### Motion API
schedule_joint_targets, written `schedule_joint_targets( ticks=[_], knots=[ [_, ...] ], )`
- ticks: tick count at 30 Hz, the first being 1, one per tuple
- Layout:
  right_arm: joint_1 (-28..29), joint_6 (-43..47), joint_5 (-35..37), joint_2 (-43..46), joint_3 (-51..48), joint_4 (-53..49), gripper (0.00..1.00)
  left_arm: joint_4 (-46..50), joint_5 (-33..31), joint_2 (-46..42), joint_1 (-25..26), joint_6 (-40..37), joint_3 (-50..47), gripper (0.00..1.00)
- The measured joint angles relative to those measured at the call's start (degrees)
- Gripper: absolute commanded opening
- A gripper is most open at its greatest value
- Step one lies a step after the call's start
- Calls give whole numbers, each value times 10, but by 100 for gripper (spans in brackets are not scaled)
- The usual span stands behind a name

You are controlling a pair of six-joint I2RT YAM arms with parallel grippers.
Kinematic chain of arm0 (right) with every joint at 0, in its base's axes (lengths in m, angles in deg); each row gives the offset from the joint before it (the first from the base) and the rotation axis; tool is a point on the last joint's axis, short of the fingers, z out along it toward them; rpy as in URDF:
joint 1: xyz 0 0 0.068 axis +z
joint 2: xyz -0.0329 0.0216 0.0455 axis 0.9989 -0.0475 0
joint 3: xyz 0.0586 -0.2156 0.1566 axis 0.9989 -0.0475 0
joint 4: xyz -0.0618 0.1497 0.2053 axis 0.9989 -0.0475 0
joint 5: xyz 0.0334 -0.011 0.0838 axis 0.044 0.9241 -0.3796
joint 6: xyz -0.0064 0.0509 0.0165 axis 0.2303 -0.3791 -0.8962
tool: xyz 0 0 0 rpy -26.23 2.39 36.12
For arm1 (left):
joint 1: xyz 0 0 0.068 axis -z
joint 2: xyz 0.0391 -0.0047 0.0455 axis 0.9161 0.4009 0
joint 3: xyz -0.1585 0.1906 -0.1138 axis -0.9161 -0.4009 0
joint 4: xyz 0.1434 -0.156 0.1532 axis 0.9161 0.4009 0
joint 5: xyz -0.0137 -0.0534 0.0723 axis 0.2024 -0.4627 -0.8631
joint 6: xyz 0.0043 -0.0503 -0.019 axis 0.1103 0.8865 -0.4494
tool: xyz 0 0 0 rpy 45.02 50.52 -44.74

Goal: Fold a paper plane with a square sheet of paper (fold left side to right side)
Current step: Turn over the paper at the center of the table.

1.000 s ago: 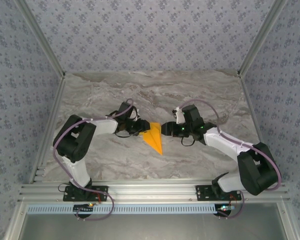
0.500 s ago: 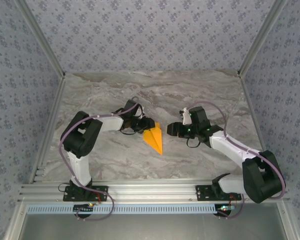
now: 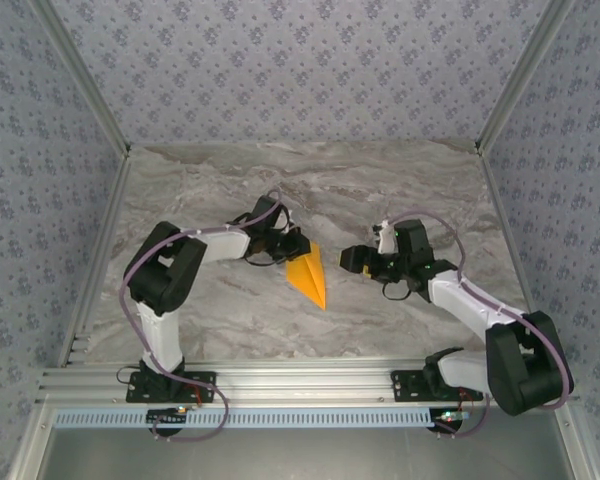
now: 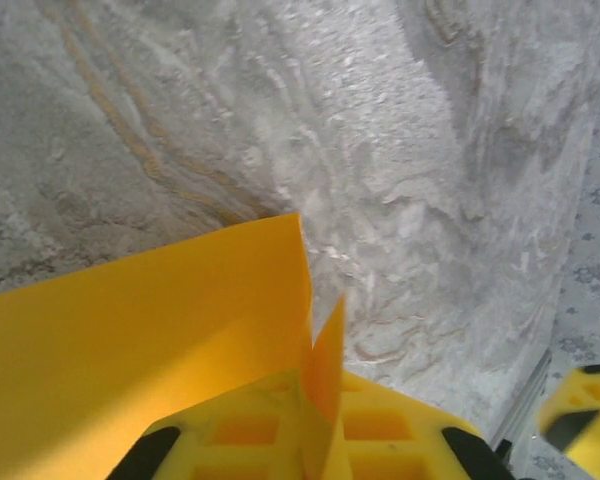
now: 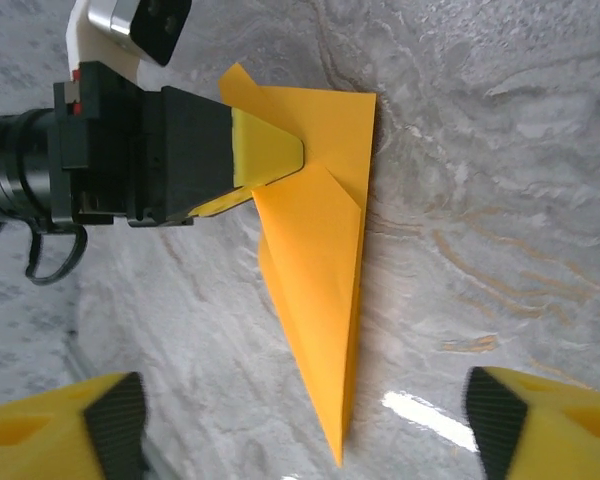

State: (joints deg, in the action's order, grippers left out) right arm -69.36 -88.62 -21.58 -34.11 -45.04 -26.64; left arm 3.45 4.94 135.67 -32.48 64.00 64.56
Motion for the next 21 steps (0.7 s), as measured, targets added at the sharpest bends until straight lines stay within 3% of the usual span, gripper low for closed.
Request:
schedule_joint_targets(
  ticks=[9, 21],
  knots=[
    [-47, -93, -110, -1, -33, 141, 100, -1, 3, -97, -7, 17, 29, 2],
    [-14, -225, -160, -61, -39, 342, 99, -63, 48, -119, -11, 91, 70, 1]
  ],
)
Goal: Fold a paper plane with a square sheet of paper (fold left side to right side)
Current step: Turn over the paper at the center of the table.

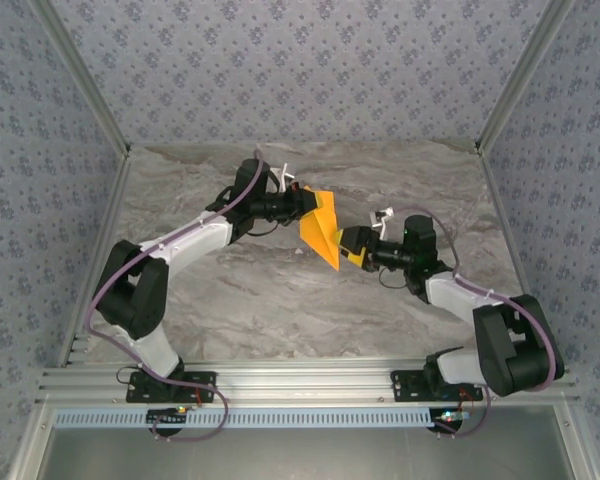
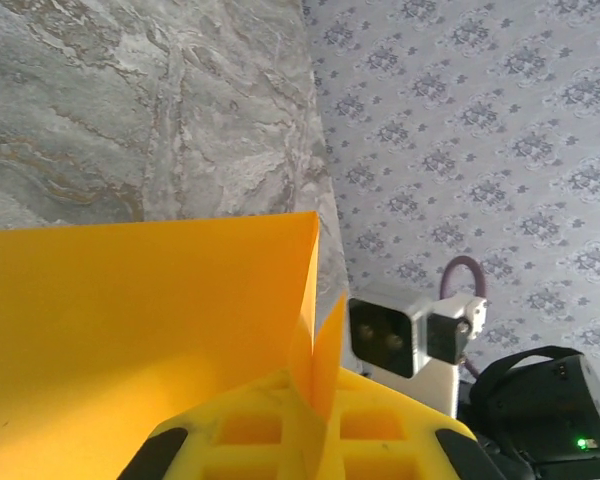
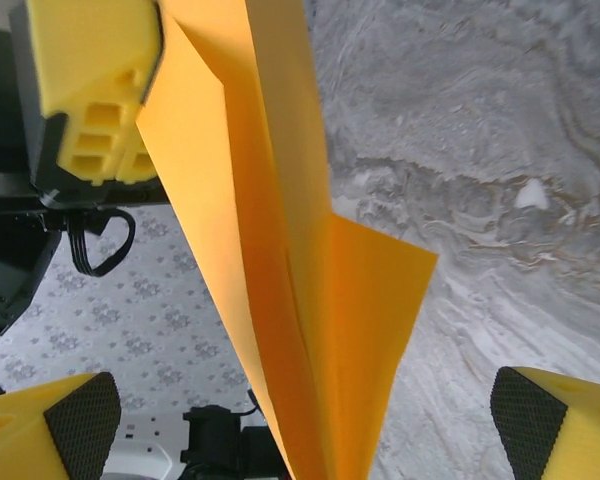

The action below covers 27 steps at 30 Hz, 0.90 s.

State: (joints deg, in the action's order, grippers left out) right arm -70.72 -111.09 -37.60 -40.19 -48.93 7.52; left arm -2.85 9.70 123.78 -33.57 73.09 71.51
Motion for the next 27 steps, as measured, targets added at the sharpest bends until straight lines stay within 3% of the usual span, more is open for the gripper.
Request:
schedule_joint_targets(
  ticks=[5, 17, 21, 24, 27],
  knots=[
    [30, -34, 1, -26, 1, 40, 96, -25, 11, 0, 0, 26, 0, 1],
    [42, -74, 14, -35, 24, 90, 40, -62, 26, 0, 10, 62, 0, 3],
    [42, -52, 20, -26, 26, 61, 24, -65, 27, 0, 10, 64, -1, 20],
    [43, -10, 30, -2, 41, -15, 16, -52, 27, 0, 7, 52, -2, 41],
    [47, 57, 48, 30, 73, -125, 11, -16, 23, -7, -2, 27, -7, 52]
  ],
)
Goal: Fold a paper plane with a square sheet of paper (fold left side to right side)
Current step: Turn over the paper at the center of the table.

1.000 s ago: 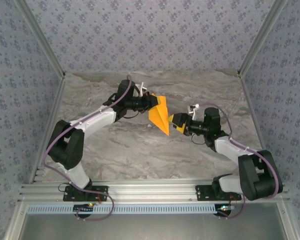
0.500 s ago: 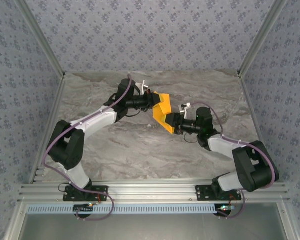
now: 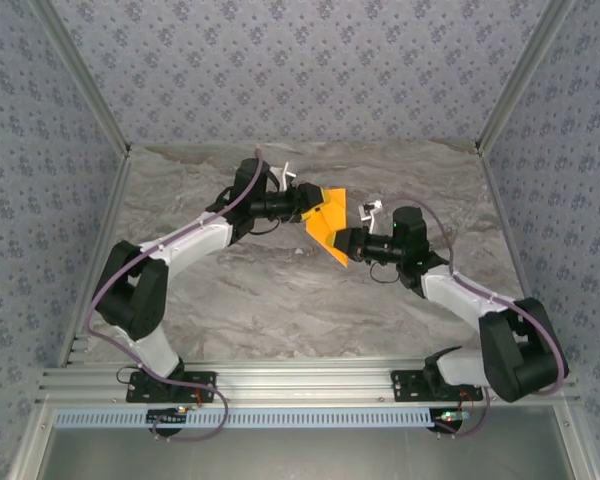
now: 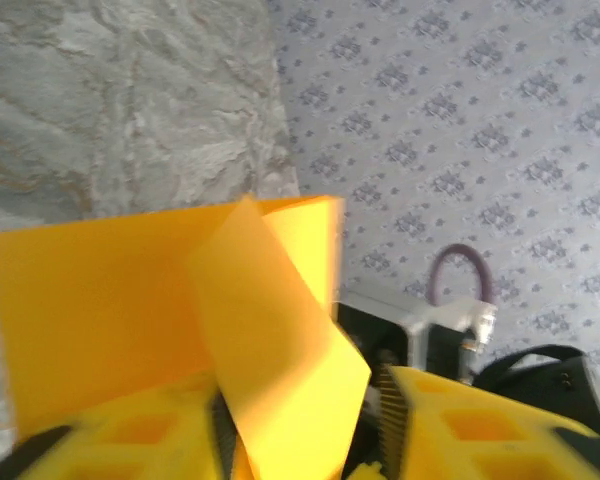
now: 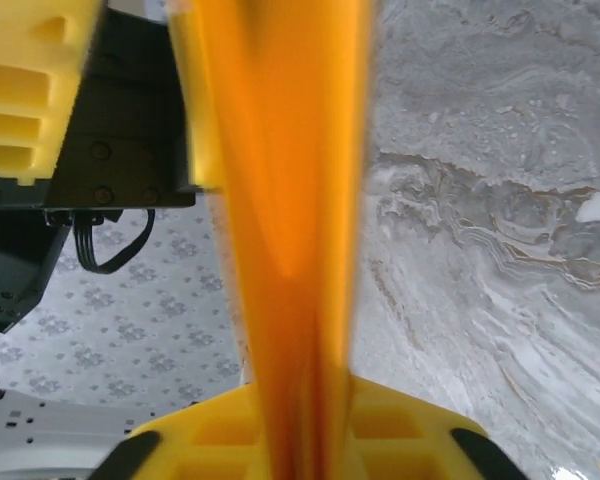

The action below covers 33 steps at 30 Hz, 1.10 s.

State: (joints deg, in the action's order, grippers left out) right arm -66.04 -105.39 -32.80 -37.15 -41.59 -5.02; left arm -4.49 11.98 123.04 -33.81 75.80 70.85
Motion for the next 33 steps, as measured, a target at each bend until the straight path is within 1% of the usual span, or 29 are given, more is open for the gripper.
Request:
schedule_joint_targets(
  ticks=[3, 5, 9, 12, 14, 15, 18, 20, 23, 26, 29, 33],
  knots=[
    [9, 84, 36, 26, 47, -126, 11, 56, -16, -23, -16, -37, -7, 56],
    [23, 148, 74, 33, 89, -221, 11, 104, -37, -49, -26, -67, -9, 57],
    [51, 245, 139, 31, 146, -354, 11, 187, -84, -104, -38, -129, -9, 59],
    [82, 298, 205, 15, 182, -436, 11, 242, -121, -142, -38, -167, -9, 60],
    [113, 323, 270, -10, 213, -492, 10, 275, -151, -164, -38, -188, -9, 60],
    [128, 330, 303, -24, 228, -515, 10, 284, -165, -173, -38, -193, -12, 60],
    [177, 340, 430, -82, 283, -589, 10, 310, -215, -207, -38, -205, -34, 61],
    [211, 343, 531, -131, 328, -645, 10, 327, -252, -231, -38, -207, -54, 62],
    [252, 344, 663, -200, 382, -713, 10, 353, -303, -259, -38, -209, -76, 63],
    [288, 344, 773, -271, 426, -771, 11, 374, -343, -282, -38, -209, -89, 66],
    [318, 343, 852, -341, 455, -814, 12, 387, -372, -306, -41, -209, -100, 67],
    [345, 344, 903, -419, 469, -843, 14, 400, -388, -319, -47, -209, -104, 67]
  ],
)
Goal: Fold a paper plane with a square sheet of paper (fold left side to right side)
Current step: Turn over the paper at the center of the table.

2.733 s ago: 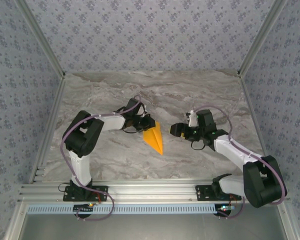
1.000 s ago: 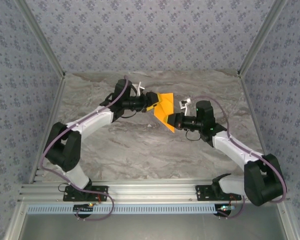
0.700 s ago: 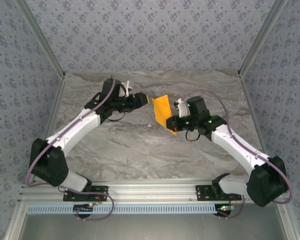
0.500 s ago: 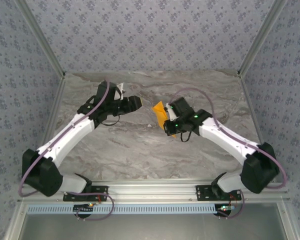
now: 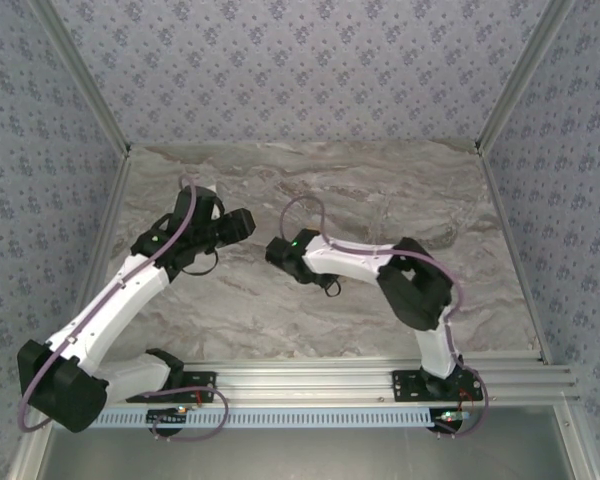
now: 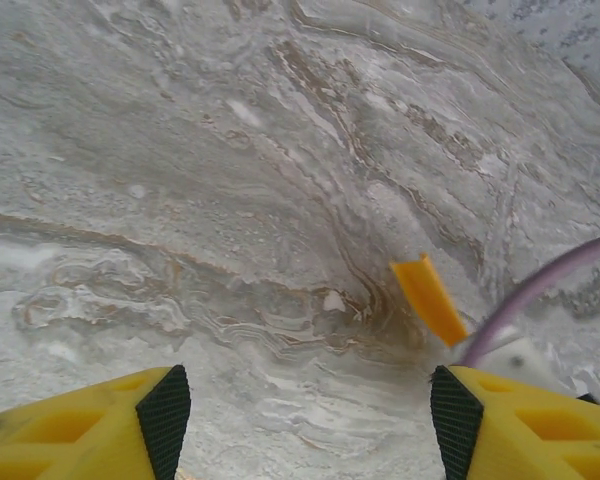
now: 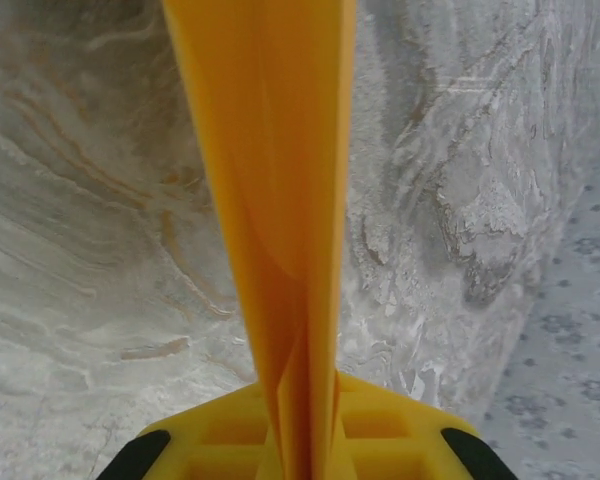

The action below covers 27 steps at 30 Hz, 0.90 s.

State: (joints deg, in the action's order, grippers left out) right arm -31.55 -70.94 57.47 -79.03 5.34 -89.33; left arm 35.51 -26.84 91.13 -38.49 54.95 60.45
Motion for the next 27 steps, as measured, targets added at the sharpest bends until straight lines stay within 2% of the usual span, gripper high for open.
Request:
schedule_joint_targets(
  ticks=[2, 6, 12, 16, 21, 27],
  knots=[
    [11, 0, 9, -30, 3, -8, 16, 1, -4, 0, -2, 0, -1, 68],
    [25, 11, -12, -52, 5, -7, 29, 2, -3, 0, -2, 2, -9, 69],
    [29, 33, -129, -19, -20, 37, 58, -24, 42, 25, -5, 15, -28, 70],
    [29, 34, -212, 66, -66, 68, 72, -84, 112, 73, -5, 35, -64, 70],
    [5, 28, -299, 201, -118, 119, 79, -151, 182, 152, 11, 57, -77, 70],
    [-99, 9, -392, 361, -215, 207, 90, -230, 224, 238, 59, 83, -76, 70]
  ],
)
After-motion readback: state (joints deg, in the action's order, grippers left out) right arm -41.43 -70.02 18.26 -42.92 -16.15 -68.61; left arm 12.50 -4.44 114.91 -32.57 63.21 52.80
